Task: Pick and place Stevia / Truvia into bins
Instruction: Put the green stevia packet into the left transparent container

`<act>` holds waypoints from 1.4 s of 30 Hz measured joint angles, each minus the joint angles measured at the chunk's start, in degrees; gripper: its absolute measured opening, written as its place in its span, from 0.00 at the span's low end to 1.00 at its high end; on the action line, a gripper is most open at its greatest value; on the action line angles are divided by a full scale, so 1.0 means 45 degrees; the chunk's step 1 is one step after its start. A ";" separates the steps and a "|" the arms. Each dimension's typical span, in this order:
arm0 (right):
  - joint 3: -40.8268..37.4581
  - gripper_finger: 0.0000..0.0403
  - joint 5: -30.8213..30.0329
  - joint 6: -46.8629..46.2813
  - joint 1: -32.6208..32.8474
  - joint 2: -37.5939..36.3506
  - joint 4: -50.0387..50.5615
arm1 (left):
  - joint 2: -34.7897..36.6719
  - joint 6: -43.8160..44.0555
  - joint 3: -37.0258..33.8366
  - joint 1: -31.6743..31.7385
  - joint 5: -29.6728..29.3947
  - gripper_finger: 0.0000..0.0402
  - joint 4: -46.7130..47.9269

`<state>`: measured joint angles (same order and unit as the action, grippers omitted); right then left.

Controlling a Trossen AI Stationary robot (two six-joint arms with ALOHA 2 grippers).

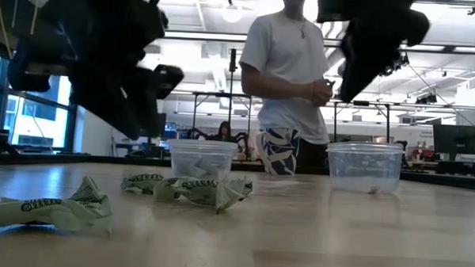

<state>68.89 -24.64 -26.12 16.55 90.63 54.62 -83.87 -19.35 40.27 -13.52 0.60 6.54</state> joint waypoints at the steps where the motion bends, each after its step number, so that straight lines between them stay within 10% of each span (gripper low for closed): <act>1: -0.0345 0.47 -0.0047 -0.0416 0.0057 -0.0374 -0.0022 | -0.0117 -0.0287 0.0172 -0.0006 0.0197 0.37 0.0122; 24: -0.2085 0.48 -0.0311 -0.1892 -0.0038 -0.1336 -0.0574 | -0.3356 -0.2414 0.1856 0.0010 0.0838 0.37 0.0692; 33: -0.2085 0.48 -0.0475 -0.1896 -0.0038 -0.1336 -0.0574 | -0.3488 -0.1986 0.2654 -0.0007 0.0357 0.06 0.2285; 42: -0.2085 0.48 -0.0498 -0.1844 -0.0042 -0.1331 -0.0852 | -0.3157 -0.0372 0.4771 0.0703 -0.0958 0.07 0.4896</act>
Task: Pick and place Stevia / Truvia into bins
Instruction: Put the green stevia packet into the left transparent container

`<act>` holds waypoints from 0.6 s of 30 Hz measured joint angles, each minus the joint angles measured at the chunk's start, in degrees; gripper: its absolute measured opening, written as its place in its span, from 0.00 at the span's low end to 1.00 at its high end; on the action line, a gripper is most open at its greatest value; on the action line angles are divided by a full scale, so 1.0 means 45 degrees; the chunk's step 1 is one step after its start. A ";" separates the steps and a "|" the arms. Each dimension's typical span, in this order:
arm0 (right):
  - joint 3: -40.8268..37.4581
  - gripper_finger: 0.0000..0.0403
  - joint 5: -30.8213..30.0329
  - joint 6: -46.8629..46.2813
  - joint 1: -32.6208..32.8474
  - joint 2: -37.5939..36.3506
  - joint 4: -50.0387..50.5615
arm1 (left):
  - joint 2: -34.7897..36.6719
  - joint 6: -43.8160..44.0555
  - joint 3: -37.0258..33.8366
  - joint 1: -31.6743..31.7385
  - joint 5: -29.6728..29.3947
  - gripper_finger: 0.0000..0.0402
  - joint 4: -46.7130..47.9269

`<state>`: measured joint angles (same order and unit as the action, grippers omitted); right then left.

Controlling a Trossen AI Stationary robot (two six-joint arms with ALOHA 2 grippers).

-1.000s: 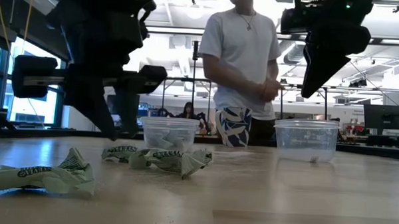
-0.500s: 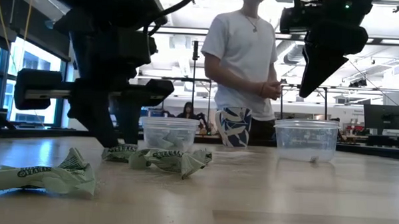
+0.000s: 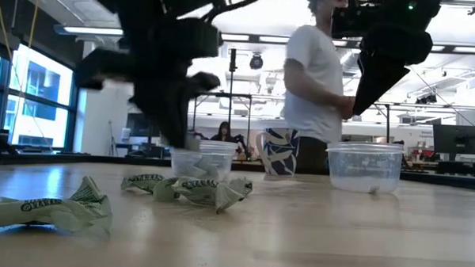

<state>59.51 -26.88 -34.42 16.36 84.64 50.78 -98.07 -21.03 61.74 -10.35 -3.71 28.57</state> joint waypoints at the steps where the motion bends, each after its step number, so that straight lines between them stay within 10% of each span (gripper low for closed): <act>1: 0.0000 0.48 0.0009 0.0045 0.0000 0.0000 -0.0009 | 0.0164 0.0067 0.0202 0.0177 -0.0015 0.06 0.0454; 18: 0.0000 0.48 -0.0131 0.1341 -0.0611 0.0005 -0.1369 | 0.0295 0.0390 0.0650 0.3803 0.0787 0.17 0.1023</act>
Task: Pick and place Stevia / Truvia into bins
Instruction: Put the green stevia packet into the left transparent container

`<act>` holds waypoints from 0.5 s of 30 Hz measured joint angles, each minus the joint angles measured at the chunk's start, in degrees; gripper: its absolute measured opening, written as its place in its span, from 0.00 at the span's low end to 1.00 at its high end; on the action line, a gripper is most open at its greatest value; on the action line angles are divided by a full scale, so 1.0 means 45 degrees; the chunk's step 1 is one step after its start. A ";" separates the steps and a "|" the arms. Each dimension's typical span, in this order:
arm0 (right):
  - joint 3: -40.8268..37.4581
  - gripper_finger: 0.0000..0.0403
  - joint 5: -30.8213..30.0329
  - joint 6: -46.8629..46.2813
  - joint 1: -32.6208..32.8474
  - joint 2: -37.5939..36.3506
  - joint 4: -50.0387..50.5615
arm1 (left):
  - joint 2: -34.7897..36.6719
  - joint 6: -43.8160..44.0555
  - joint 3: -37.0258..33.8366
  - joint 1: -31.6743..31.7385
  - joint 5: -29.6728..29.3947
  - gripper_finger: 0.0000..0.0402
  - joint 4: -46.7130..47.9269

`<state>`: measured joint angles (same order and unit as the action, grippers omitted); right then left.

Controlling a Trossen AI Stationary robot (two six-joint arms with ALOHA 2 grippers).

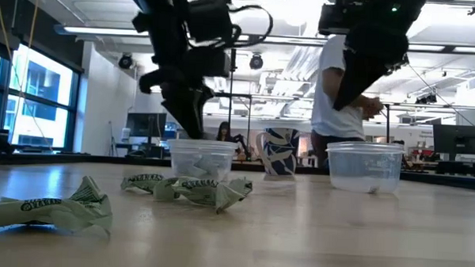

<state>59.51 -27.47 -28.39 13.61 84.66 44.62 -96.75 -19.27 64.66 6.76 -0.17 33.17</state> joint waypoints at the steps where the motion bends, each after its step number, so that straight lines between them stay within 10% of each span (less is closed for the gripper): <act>1: 0.0000 0.48 0.0080 0.0055 -0.0081 0.0000 -0.0107 | -0.0061 0.0192 0.0014 0.0066 0.0112 0.22 -0.0043; 9: 0.0000 0.48 0.0656 0.1387 -0.0468 0.0000 -0.1788 | 0.0765 0.2333 0.0034 -0.0447 0.0142 0.56 0.0398; 15: 0.0000 0.48 0.3196 0.5644 -0.0463 0.0898 -0.4924 | 0.2396 0.4355 0.0034 -0.1985 -0.0811 0.61 0.1859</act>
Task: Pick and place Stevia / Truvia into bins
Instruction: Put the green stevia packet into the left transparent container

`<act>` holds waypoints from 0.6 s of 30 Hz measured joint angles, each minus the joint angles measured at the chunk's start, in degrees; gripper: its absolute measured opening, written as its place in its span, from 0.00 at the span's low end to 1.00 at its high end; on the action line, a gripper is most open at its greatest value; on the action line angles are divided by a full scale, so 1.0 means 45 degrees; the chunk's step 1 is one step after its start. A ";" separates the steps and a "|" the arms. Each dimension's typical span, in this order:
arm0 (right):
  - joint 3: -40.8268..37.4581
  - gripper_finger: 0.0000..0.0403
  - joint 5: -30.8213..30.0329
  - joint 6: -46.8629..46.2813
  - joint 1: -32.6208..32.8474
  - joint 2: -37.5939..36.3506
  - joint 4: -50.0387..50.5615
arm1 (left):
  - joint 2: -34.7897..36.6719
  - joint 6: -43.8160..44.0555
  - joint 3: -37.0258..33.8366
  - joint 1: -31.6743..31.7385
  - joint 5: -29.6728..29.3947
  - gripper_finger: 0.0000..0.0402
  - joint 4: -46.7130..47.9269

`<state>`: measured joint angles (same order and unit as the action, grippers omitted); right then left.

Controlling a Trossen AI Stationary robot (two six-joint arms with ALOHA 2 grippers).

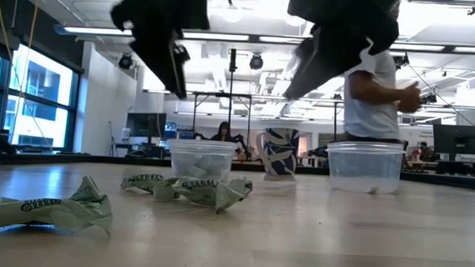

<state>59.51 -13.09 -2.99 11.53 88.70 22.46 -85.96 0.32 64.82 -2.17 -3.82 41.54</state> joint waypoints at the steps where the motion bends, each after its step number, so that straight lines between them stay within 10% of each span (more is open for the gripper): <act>1: 0.0000 0.48 0.0656 0.0447 -0.0005 0.0314 -0.0514 | 0.0229 0.0340 0.0007 -0.0328 -0.0372 0.61 0.0239; 18: 0.2741 0.48 0.1593 0.3104 0.1500 0.4905 -0.1644 | 0.2222 0.8670 -0.2688 -0.5759 -0.3059 0.53 0.1515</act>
<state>71.84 -5.92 10.98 18.28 110.77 15.06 -75.96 39.34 52.72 -28.09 -17.58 48.36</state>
